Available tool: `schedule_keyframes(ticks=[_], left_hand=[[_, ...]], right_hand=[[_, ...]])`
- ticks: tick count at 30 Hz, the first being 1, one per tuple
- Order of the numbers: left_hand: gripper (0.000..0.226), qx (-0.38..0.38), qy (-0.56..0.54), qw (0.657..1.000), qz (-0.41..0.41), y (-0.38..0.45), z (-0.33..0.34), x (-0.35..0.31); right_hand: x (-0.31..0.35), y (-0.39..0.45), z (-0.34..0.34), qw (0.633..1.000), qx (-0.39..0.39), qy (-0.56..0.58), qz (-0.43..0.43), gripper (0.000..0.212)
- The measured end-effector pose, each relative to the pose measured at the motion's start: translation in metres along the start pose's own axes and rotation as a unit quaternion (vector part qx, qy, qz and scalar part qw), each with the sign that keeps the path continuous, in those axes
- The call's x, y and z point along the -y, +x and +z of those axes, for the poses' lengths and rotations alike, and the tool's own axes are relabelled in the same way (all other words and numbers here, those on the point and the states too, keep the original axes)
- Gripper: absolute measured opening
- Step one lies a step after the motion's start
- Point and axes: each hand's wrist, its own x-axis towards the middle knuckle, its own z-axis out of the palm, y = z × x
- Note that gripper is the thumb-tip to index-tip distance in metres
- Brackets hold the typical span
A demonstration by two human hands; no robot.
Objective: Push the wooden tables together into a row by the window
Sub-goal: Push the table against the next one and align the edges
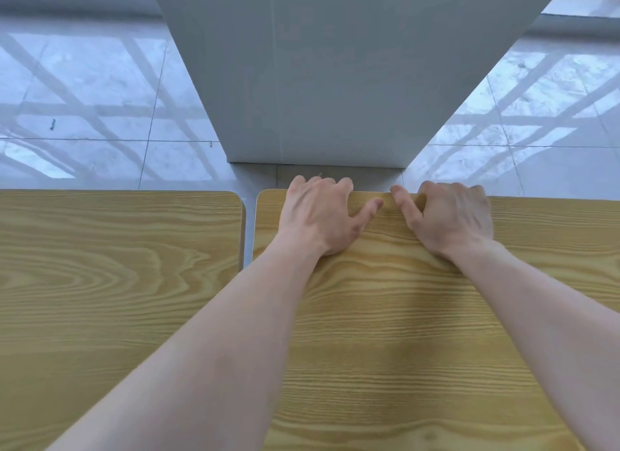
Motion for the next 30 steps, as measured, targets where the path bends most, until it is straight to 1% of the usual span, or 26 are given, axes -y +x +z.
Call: schedule_keyframes(ticks=[3,7,13,18,20,21,24,27,30], left_hand=[[0.064,-0.013,-0.001,1.000,-0.013,-0.008,-0.001,0.011],[0.064,-0.018,-0.001,1.000,-0.020,-0.009,-0.003,0.011],[0.063,-0.012,0.009,0.999,-0.029,-0.009,-0.004,0.010],[0.065,-0.013,0.019,0.999,-0.039,-0.009,-0.003,0.009],[0.065,-0.018,0.008,0.999,-0.039,-0.010,-0.003,0.009],[0.064,-0.024,-0.013,0.999,-0.036,-0.011,-0.003,0.009],[0.056,-0.050,-0.079,0.996,-0.001,-0.019,-0.008,0.014],[0.057,-0.072,-0.055,0.995,0.043,-0.040,-0.018,0.021],[0.057,-0.106,-0.050,0.992,0.044,-0.072,-0.027,0.025]], right_hand=[[0.013,0.004,0.004,0.999,-0.009,-0.015,-0.031,0.077],[0.013,0.006,0.005,0.999,-0.005,-0.017,-0.035,0.076],[0.014,0.003,0.006,1.000,-0.003,-0.013,-0.027,0.076],[0.014,-0.002,0.007,1.000,-0.016,0.001,-0.012,0.070],[0.013,-0.005,0.009,1.000,-0.019,0.008,-0.006,0.074],[0.013,-0.008,0.009,1.000,-0.019,0.010,-0.003,0.075],[0.017,-0.023,0.007,1.000,-0.014,0.021,0.001,0.067],[0.025,-0.050,-0.003,0.999,-0.012,0.037,-0.004,0.068],[0.034,-0.082,-0.013,0.998,-0.027,0.053,-0.019,0.067]])
